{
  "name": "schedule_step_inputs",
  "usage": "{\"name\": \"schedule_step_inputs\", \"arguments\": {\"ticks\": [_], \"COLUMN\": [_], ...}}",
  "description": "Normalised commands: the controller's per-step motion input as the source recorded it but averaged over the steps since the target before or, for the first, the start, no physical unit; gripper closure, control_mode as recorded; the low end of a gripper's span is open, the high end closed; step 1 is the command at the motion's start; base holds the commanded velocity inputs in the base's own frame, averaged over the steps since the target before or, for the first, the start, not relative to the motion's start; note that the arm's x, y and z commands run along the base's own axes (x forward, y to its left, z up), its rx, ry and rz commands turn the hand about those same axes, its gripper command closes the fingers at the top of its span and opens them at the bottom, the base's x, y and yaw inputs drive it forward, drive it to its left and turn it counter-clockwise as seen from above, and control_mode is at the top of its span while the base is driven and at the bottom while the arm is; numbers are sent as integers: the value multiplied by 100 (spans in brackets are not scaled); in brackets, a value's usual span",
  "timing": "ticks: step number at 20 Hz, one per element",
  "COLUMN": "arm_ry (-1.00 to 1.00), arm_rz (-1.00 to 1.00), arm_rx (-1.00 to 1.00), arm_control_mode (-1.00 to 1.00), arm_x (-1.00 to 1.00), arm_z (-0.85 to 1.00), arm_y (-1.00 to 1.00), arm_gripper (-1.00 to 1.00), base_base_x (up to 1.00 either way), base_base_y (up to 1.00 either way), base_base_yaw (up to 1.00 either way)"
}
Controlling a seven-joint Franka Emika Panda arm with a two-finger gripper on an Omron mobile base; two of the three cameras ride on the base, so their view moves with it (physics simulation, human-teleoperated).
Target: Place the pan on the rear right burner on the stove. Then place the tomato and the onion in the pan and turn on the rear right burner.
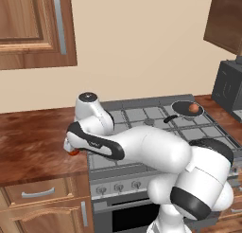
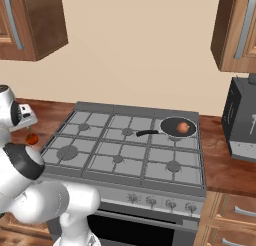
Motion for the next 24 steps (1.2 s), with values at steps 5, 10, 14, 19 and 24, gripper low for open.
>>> {"name": "schedule_step_inputs", "arguments": {"ticks": [5, 10, 14, 19, 24], "arm_ry": [1, 1, 2, 2, 4], "arm_rz": [0, 0, 0, 0, 0], "arm_rx": [-2, -3, -2, -2, -2], "arm_control_mode": [-100, -100, -100, -100, -100], "arm_x": [15, 15, 16, 19, 20], "arm_z": [-18, -22, -21, -19, -17], "arm_y": [6, 10, 6, 9, 20], "arm_gripper": [-100, -100, -100, -100, -100], "base_base_x": [0, 0, 0, 0, 0], "base_base_y": [0, 0, 0, 0, 0], "base_base_yaw": [0, 0, 0, 0, 0]}}
